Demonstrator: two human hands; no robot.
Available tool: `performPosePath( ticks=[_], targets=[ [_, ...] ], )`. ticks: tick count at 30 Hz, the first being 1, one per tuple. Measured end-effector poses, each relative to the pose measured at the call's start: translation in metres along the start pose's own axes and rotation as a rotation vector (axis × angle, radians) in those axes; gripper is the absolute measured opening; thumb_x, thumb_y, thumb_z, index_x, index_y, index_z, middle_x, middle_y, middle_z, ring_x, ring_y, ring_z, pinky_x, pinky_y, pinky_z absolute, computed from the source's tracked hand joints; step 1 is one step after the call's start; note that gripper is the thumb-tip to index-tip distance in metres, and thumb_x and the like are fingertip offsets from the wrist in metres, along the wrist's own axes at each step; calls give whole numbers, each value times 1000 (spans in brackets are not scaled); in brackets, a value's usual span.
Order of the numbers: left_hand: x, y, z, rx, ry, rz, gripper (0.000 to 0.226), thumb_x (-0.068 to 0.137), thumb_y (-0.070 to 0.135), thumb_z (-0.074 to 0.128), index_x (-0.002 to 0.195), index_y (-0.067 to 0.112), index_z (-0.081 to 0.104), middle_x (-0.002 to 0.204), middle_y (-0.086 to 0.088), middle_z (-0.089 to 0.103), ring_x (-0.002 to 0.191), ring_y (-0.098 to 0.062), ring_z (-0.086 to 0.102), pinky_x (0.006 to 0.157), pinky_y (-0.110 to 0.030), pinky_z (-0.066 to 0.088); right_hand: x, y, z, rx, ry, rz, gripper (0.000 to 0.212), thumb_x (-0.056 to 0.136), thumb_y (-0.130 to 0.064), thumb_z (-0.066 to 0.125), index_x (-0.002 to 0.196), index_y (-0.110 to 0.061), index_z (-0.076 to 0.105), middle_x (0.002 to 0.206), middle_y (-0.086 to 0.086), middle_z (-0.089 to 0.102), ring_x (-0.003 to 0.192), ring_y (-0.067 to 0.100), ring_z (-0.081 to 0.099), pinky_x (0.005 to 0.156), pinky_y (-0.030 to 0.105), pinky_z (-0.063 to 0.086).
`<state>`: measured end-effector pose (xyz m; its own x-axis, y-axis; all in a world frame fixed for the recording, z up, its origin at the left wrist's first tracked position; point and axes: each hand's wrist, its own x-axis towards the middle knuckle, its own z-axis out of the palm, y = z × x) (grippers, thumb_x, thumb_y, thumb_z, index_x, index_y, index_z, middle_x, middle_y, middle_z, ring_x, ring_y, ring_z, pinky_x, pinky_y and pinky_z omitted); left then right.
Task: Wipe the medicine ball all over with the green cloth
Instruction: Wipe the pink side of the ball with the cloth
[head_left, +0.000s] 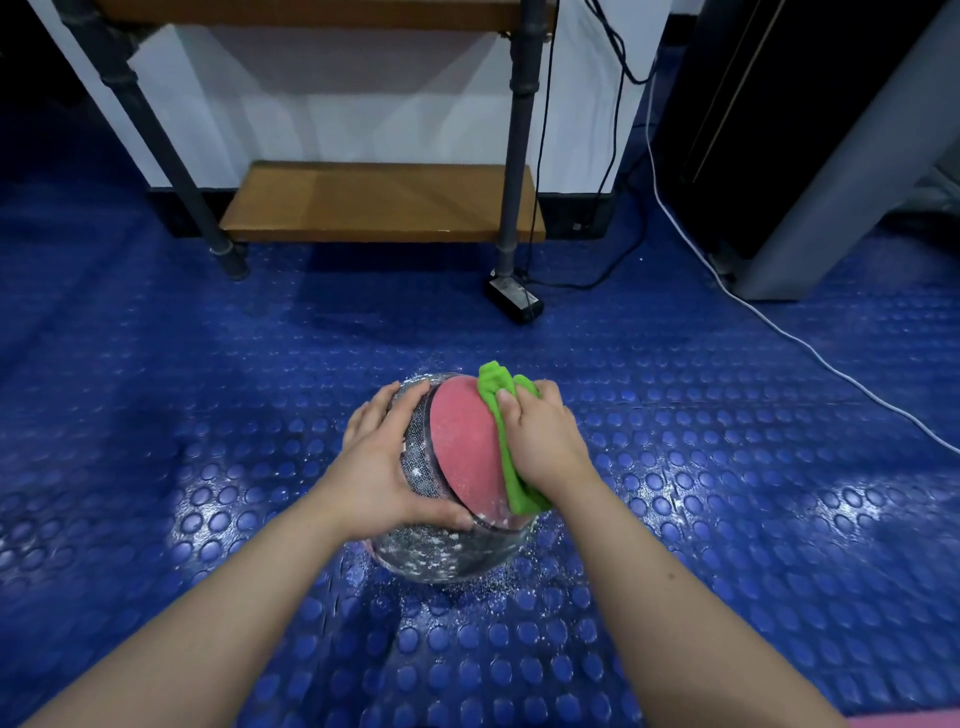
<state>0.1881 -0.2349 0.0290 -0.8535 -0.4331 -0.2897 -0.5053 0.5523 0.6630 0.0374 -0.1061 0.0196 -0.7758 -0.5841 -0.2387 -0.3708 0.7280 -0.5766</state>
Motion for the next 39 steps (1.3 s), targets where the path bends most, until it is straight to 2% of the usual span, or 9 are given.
performPosePath(
  ticks=[4, 7, 10, 12, 16, 20, 30, 35, 39],
  targets=[
    [-4, -2, 2, 17, -14, 16, 145, 30, 73, 87, 146, 60, 0, 159, 24, -12, 150, -14, -12, 121, -53, 11, 2, -8, 0, 24, 62, 66, 43, 103, -41, 25, 114, -12, 55, 132, 10, 43, 110, 36, 48, 85, 40, 39],
    [-3, -4, 0, 14, -9, 38, 142, 30, 69, 88, 139, 68, -2, 157, 26, -10, 149, -12, -9, 121, -47, 13, -24, -28, 11, -90, 163, -168, 40, 102, -36, 30, 137, -28, 47, 141, 0, 36, 115, 29, 40, 93, 41, 42],
    [-6, -10, 1, 4, -1, 60, 141, 31, 70, 87, 138, 68, -4, 158, 24, -8, 149, -9, -7, 121, -42, 11, -25, -30, 15, -83, 179, -302, 39, 102, -36, 31, 137, -33, 47, 143, -5, 36, 114, 26, 39, 96, 43, 40],
    [-7, -14, -1, -10, 6, 56, 143, 31, 73, 85, 145, 61, 0, 160, 22, -8, 149, -10, -7, 121, -43, 11, -8, -25, 13, -41, 125, -265, 38, 102, -38, 31, 134, -28, 50, 142, -2, 37, 117, 28, 39, 99, 42, 38],
    [-4, -14, -5, -13, -7, 46, 138, 32, 76, 84, 138, 69, -4, 161, 19, -8, 150, -13, -8, 122, -48, 12, 11, -24, 10, 33, 44, -152, 38, 103, -36, 31, 125, -17, 55, 139, 3, 40, 114, 30, 39, 99, 38, 31],
    [-7, -12, -3, -2, -20, 55, 140, 34, 78, 83, 144, 63, -3, 160, 23, -10, 150, -12, -9, 121, -52, 14, 14, -15, 5, 117, 26, -40, 38, 104, -34, 30, 117, -11, 58, 134, 9, 44, 115, 35, 42, 100, 39, 30],
    [-6, -7, -8, 21, -74, 46, 140, 41, 74, 83, 147, 58, -5, 159, 23, -13, 150, -11, -13, 121, -55, 11, -15, 16, 27, 347, 233, 111, 37, 103, -31, 32, 107, -7, 59, 124, 10, 47, 112, 30, 45, 98, 37, 35],
    [0, -7, -9, 27, -80, 32, 141, 41, 71, 84, 150, 54, -4, 160, 23, -13, 149, -9, -12, 121, -49, 10, -45, 18, 44, 277, 407, -71, 34, 102, -24, 37, 125, -13, 59, 119, 5, 45, 106, 20, 39, 90, 18, 23],
    [4, -13, -12, -2, -84, 18, 142, 37, 72, 85, 148, 57, -2, 160, 24, -12, 150, -8, -11, 122, -47, 10, -65, 18, 58, 246, 445, -251, 45, 99, -34, 31, 135, -17, 53, 120, 3, 44, 109, 14, 36, 100, 11, 20]
  ],
)
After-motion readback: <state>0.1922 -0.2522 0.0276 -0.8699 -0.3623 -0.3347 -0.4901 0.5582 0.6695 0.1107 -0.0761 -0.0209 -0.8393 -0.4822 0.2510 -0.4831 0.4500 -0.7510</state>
